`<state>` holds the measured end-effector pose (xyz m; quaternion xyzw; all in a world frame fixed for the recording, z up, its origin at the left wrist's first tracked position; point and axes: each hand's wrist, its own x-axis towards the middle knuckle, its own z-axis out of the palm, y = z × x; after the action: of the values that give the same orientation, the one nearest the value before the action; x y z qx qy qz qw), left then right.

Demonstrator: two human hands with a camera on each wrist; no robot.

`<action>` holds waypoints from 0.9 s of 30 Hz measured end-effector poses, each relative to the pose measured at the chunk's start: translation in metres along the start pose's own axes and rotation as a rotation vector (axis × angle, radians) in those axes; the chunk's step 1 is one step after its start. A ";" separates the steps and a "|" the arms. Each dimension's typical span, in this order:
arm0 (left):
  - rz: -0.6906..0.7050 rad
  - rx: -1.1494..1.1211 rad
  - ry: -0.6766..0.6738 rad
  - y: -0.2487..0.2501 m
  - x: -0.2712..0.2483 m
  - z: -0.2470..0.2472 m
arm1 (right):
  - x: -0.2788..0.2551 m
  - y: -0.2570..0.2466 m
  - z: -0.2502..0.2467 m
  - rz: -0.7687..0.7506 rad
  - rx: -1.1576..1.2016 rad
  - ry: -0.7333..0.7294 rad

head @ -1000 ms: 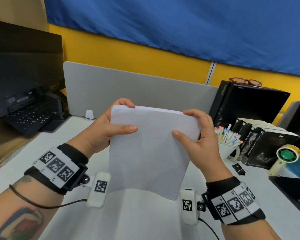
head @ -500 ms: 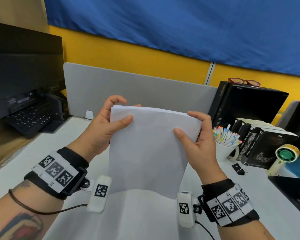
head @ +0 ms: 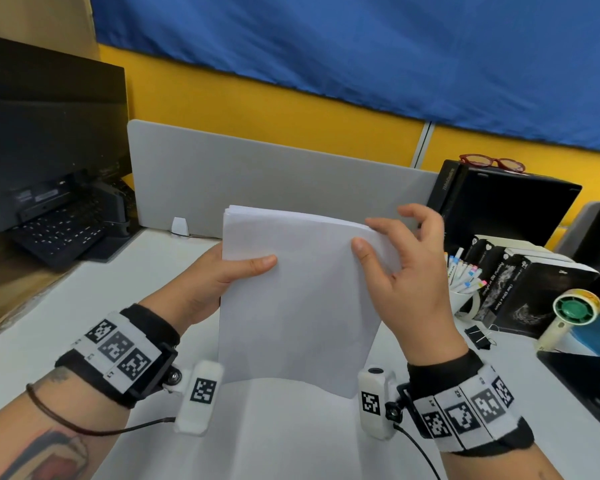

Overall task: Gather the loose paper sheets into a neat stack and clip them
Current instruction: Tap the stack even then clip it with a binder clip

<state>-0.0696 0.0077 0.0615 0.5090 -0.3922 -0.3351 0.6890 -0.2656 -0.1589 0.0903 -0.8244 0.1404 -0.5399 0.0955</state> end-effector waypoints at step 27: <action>0.073 0.049 0.022 -0.015 0.004 -0.005 | 0.064 -0.093 0.040 -0.242 -0.359 -0.687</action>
<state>-0.0642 0.0026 0.0472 0.5146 -0.4112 -0.2946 0.6923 -0.1934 -0.0925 0.1580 -0.9710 0.0944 -0.2073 -0.0727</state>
